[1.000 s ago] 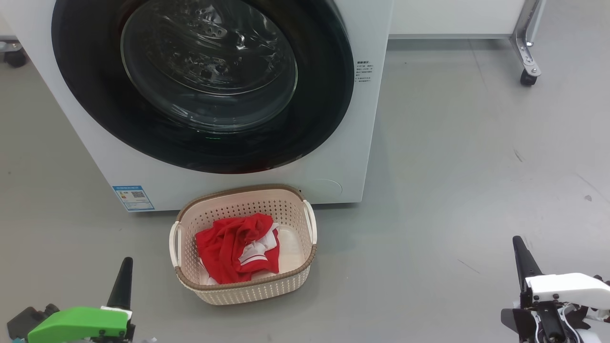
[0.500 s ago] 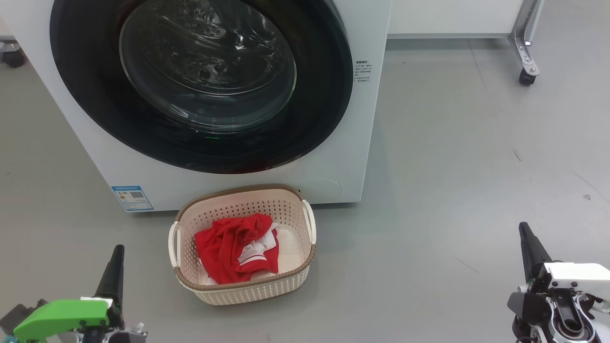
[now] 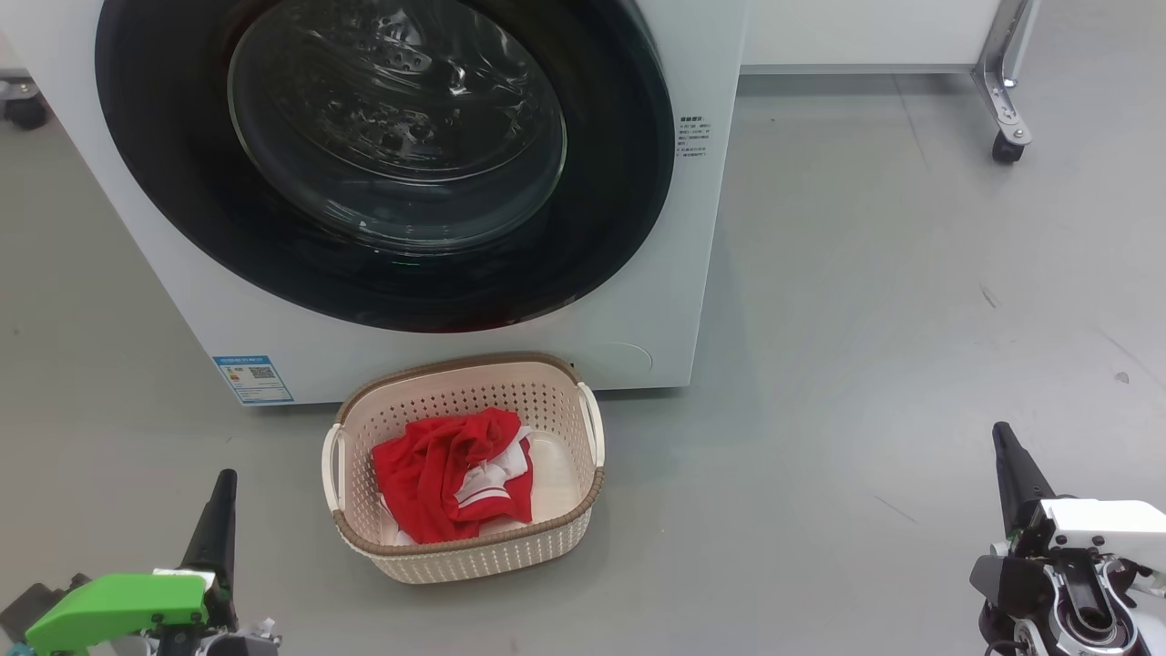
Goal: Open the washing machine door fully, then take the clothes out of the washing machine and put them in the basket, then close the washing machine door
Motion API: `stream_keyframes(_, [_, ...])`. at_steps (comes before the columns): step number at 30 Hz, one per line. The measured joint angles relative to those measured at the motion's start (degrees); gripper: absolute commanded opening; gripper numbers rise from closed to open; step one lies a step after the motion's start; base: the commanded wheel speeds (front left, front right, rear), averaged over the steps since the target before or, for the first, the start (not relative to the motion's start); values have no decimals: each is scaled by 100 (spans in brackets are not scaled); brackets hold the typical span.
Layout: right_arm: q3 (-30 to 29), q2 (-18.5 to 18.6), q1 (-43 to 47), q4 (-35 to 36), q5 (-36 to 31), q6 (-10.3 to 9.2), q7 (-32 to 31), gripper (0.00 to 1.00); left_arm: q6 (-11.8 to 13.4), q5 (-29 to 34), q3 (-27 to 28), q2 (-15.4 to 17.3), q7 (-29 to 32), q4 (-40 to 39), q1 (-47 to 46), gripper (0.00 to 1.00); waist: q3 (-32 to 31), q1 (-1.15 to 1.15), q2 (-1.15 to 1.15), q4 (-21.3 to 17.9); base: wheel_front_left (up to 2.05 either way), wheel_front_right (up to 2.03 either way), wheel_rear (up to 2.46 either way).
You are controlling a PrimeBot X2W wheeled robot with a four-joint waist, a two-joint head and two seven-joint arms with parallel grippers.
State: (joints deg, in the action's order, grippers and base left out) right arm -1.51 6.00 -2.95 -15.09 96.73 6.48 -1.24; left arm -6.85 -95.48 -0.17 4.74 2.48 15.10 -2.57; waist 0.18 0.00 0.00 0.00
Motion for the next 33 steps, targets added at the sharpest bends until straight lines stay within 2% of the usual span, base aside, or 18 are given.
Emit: stream_keyframes(33, [-21,-1,-8,-45,0,11,-23,0,-1,0,12,0,8,65,-10,0,-2,0,0,0,0,0,0])
